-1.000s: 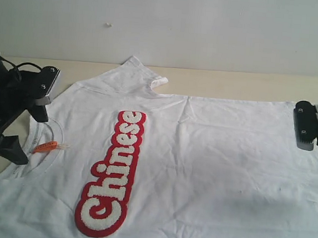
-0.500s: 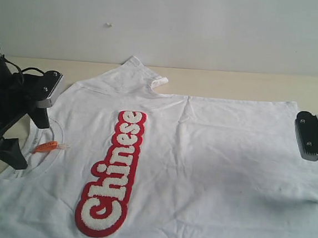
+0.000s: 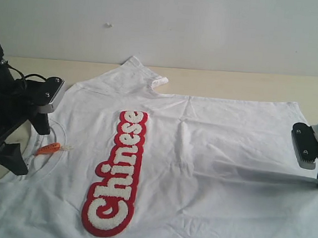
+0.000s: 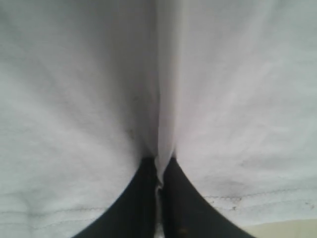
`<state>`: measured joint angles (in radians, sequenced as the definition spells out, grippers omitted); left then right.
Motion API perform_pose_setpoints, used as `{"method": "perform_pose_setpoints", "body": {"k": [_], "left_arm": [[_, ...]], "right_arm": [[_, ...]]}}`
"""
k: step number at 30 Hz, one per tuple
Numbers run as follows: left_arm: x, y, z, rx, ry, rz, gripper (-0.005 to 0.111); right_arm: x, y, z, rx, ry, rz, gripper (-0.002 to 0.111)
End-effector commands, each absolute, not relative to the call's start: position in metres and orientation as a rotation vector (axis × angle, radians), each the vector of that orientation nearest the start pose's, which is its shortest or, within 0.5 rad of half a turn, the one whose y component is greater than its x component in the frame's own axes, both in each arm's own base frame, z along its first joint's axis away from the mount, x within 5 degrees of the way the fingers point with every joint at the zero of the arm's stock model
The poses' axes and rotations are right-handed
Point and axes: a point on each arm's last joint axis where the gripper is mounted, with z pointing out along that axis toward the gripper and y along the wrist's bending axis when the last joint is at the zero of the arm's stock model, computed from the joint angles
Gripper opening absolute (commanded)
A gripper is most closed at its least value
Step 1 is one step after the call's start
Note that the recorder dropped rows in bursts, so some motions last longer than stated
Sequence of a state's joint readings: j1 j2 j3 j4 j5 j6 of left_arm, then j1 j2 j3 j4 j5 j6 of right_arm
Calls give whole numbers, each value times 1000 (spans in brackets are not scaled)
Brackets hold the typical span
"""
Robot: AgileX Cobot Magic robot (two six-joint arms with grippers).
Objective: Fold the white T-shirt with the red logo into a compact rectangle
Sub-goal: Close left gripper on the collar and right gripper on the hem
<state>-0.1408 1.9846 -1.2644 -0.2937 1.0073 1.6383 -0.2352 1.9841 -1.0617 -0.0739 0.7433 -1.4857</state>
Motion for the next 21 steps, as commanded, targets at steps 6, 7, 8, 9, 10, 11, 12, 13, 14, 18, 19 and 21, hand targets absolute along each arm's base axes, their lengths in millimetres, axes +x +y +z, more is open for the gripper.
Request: {"method": "perform_pose_setpoints", "body": {"k": [6, 7, 8, 9, 10, 11, 12, 13, 14, 18, 19, 21], "left_arm": [[356, -72, 122, -2288, -2226, 405, 105], [358, -72, 119, -2288, -2232, 396, 105], [359, -72, 117, -2281, -2243, 389, 105], [359, -73, 115, -2270, -2260, 381, 105], [361, -73, 115, -2270, -2276, 364, 105], [362, -73, 114, -2274, -2290, 347, 105], [364, -73, 114, -2280, -2308, 322, 105], [367, -73, 114, -2289, -2324, 296, 105], [368, -73, 114, -2293, -2342, 278, 105], [370, -75, 112, -2325, -2309, 186, 105], [369, -76, 112, -2328, -2286, 170, 105], [368, -80, 112, -2358, -2240, 145, 105]], "right_arm": [[325, -84, 82, -1875, 2560, -68, 0], [325, -82, 82, -1881, 2557, -65, 0], [325, -82, 82, -1885, 2557, -64, 0], [325, -82, 82, -1882, 2558, -63, 0], [325, -82, 82, -1882, 2558, -63, 0], [325, -82, 82, -1882, 2558, -63, 0], [325, -82, 82, -1876, 2562, -63, 0], [325, -82, 82, -1873, 2564, -63, 0], [325, -82, 82, -1873, 2564, -63, 0], [325, -82, 82, -1873, 2564, -63, 0], [325, -82, 82, -1870, 2565, -61, 0], [325, -82, 82, -1843, 2584, -62, 0]]}}
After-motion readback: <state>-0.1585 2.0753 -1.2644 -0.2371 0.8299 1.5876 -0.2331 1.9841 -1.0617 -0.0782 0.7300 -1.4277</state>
